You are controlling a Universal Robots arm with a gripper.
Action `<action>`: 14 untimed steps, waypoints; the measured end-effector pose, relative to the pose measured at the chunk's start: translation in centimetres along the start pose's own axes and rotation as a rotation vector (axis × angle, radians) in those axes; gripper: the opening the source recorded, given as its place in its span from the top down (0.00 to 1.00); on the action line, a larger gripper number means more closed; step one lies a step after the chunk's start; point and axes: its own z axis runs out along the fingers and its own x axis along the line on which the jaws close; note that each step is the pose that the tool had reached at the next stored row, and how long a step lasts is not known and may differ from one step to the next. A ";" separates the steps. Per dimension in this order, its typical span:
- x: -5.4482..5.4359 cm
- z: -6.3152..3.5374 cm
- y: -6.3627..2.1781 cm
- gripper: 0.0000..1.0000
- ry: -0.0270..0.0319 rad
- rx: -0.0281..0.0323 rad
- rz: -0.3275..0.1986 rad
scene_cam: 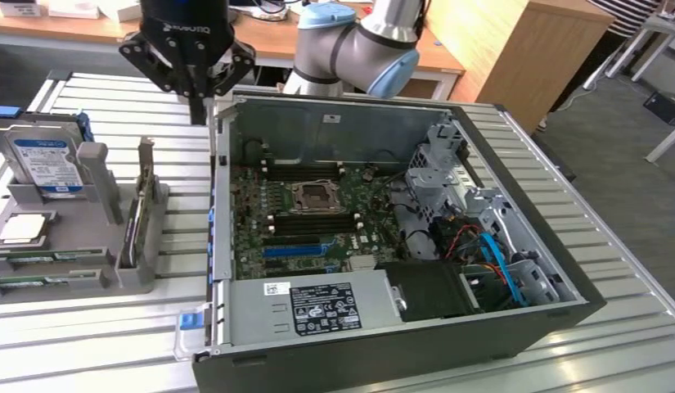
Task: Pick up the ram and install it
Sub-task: 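Reach for the ram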
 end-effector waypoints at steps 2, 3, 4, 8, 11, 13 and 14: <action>0.8 -0.02 -0.06 0.89 0.0000 0.0000 0.000; 1.3 -0.04 -0.09 0.89 0.0001 0.0000 0.000; 1.6 -0.04 -0.12 0.89 0.0000 0.0000 0.000; 3.3 -0.09 -0.25 0.89 0.0000 0.0000 0.000; 4.4 -0.12 -0.33 0.89 0.0000 0.0000 0.000; 5.2 -0.14 -0.39 0.89 0.0000 0.0000 0.000; 5.6 -0.15 -0.42 0.89 0.0000 0.0000 0.000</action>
